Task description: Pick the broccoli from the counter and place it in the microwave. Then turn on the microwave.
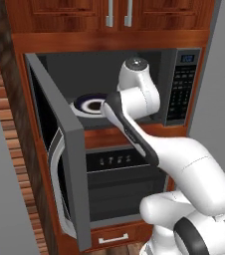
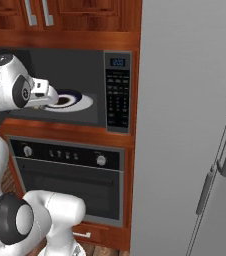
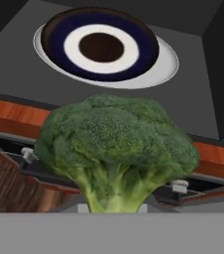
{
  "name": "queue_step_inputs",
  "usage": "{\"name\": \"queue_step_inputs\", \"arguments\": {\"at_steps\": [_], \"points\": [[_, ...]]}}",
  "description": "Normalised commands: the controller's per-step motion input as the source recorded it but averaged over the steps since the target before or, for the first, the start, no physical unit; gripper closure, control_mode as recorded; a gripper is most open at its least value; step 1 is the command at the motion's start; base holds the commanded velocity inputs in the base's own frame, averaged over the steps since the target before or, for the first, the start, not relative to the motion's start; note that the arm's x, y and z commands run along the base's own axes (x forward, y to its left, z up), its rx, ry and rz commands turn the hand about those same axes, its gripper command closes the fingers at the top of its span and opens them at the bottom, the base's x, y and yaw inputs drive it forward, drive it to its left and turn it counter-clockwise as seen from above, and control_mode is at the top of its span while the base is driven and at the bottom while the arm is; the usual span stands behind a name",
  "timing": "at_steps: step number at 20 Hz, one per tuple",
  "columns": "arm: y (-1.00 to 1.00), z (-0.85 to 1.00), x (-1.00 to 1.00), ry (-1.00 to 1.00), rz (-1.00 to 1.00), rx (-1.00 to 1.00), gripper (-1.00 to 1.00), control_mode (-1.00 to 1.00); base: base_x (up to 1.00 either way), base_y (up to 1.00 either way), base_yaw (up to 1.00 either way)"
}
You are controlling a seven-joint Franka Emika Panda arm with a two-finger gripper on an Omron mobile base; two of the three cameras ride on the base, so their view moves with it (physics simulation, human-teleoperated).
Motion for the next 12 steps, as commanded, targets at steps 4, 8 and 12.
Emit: {"name": "queue_step_inputs", "arguments": {"at_steps": [4,8,12], "points": [[0.07,-0.21,0.51,0.00,0.00,0.00,1.00,-1.00,0.00,0.00,0.00],[0.10,-0.08,0.53,0.00,0.00,0.00,1.00,-1.00,0.00,0.00,0.00],[0.14,-0.03,0.47,0.00,0.00,0.00,1.00,-1.00,0.00,0.00,0.00]]}}
